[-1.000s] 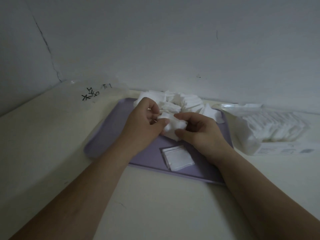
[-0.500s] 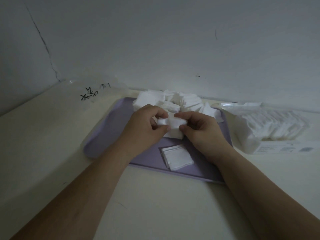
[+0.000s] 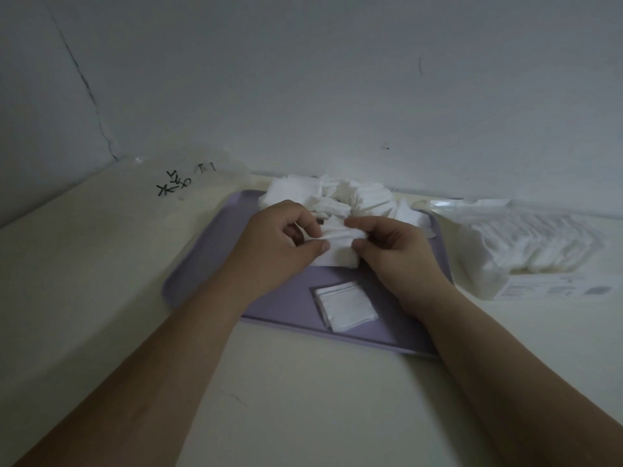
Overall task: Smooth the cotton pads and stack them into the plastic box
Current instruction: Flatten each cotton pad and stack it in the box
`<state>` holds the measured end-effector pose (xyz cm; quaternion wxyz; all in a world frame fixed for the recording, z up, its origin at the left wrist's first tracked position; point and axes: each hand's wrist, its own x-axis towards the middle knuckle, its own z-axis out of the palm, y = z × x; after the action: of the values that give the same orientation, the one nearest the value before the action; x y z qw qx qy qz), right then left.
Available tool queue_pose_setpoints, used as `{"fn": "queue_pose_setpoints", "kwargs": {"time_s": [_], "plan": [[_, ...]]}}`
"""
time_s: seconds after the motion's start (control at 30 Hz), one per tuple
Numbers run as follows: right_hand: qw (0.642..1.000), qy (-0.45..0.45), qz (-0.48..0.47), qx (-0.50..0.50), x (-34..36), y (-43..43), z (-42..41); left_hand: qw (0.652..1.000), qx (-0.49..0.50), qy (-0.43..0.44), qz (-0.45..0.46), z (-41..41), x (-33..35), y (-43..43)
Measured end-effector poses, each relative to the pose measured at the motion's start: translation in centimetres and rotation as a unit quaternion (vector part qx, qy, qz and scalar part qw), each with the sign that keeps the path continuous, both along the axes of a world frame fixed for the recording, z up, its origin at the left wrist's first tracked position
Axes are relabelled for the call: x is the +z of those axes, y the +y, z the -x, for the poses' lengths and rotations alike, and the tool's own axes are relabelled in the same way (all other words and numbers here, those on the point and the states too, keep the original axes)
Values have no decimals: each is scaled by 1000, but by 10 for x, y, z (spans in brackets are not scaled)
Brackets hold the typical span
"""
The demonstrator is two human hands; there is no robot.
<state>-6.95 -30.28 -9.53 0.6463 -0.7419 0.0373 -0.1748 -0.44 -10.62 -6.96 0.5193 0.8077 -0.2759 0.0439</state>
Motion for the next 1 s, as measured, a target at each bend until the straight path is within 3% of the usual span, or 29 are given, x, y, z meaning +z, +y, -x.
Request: {"fn": "queue_pose_setpoints", "kwargs": {"time_s": [0.2,0.33,0.43,0.7,0.87,0.93,1.0], "plan": [[1000,0,1,-25,4,0,1,999,11,21,22,-2,7,5],[999,-2,14,-36,6,1,3,996,-38,62,50,1,14,9],[1000,-10,-7,-9,5,1,5,993,-70,86,39,2,12,7],[995,6,-65,73,11,2,7,996,-32,76,41,2,5,-1],[995,-3,90,-30,7,5,5,996,-26,62,55,7,11,-5],[994,-17,97,-52,8,3,5,999,-28,44,-10,9,13,-2],[990,-25,120,-72,12,2,6,985,-82,64,-134,14,14,-1]]}}
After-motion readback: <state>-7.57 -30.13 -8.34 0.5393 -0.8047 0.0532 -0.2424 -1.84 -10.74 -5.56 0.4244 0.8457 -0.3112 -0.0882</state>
